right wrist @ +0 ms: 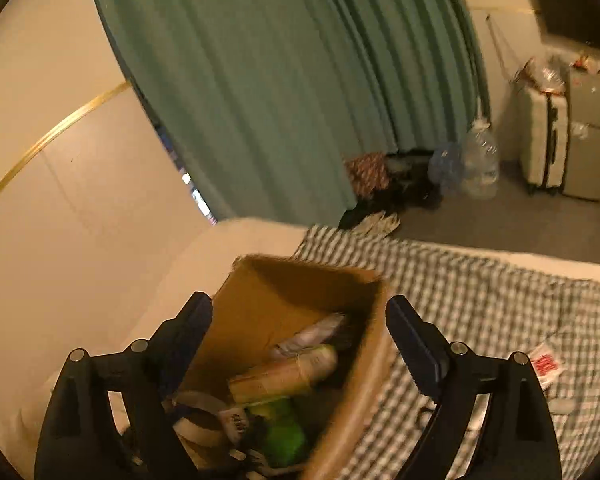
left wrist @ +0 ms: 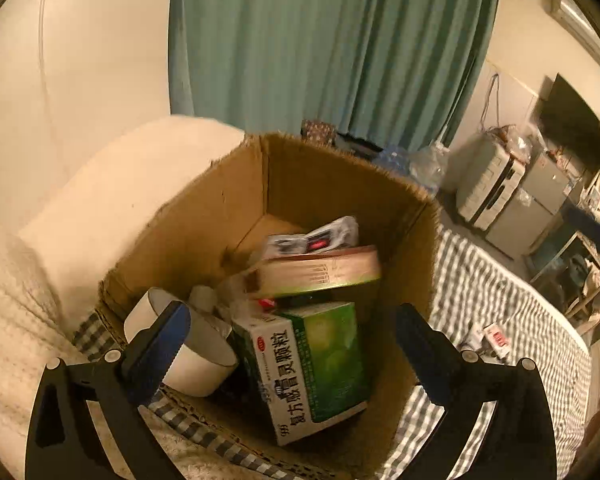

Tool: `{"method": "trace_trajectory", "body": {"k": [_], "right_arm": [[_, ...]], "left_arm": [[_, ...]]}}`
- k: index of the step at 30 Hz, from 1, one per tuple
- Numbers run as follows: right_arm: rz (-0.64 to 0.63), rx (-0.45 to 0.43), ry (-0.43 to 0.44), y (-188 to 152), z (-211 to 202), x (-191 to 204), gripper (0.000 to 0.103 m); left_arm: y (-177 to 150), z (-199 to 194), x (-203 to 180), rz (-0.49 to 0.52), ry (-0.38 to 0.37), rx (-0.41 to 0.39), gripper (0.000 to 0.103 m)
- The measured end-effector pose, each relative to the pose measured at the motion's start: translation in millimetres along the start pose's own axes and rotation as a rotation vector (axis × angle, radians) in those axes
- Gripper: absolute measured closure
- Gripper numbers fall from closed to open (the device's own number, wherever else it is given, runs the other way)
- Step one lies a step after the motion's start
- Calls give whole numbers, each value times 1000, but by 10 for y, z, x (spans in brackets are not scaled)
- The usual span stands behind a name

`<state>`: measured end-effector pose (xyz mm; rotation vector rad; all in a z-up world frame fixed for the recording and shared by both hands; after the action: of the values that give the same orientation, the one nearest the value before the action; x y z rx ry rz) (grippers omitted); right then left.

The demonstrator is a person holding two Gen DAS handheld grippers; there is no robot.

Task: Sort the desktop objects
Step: 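Carry the green-white box and tan box into the cardboard box and open both tools, then move both tools back over the bedspread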

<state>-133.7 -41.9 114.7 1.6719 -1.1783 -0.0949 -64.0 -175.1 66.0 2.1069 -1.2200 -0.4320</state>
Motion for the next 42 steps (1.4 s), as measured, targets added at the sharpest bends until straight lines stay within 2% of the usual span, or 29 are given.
{"method": "trace_trajectory", "body": {"k": [1, 4, 8, 10, 14, 18, 22, 24, 26, 32, 36, 39, 41, 42], "right_arm": [[1, -18, -52, -29, -154, -127, 12], [-39, -46, -285, -228, -628, -533, 12], [13, -16, -464, -674, -1071, -1157, 12], [86, -24, -499, -907, -1246, -1428, 12], [226, -38, -481, -1224, -1421, -1894, 12], [300, -73, -421, -1339, -1460, -2137, 12], [329, -54, -365, -1435, -1305, -2247, 15], [349, -43, -340, -1442, -1189, -2333, 19], [366, -22, -309, -1461, -1012, -2413, 22], [430, 12, -263, -1527, -682, -2548, 34], [433, 38, -271, -1566, -496, -2652, 35], [412, 22, -289, -1528, -425, -2640, 36], [370, 44, -300, -1492, -351, -2609, 68], [346, 82, -318, -1497, -290, -2598, 92]], "left_arm": [[-10, -75, -10, 7, -4, -15, 0], [-20, -241, -197, 51, -44, -70, 0], [-199, -398, -736, 144, -134, -85, 0], [-318, -435, -997, 203, -167, -91, 0], [-747, -415, -1607, 344, -214, -127, 0], [-1110, -137, -1968, 478, -152, -130, 0], [-1225, 174, -2146, 562, -129, -91, 0], [-1251, 321, -2182, 559, -128, -74, 0], [-1212, 473, -2189, 507, -118, -73, 0], [-1230, 782, -2220, 441, -196, 9, 0], [-1318, 951, -2178, 445, -200, 63, 0], [-1341, 1032, -2121, 428, -207, 102, 0], [-1364, 1080, -2108, 429, -200, 123, 0], [-1373, 1090, -2105, 429, -197, 129, 0]]}}
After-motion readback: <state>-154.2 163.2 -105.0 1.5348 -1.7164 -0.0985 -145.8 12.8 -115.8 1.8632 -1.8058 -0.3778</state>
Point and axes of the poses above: each gripper's, at about its wrist camera, not at the fingertips, and z roughly the way its jaws point, x to its left, y to its top, the point moved 4 cm from there along z, roughly the way its jaws point, and after that the axes turned 14 degrees about y, right-handed, at the moved point
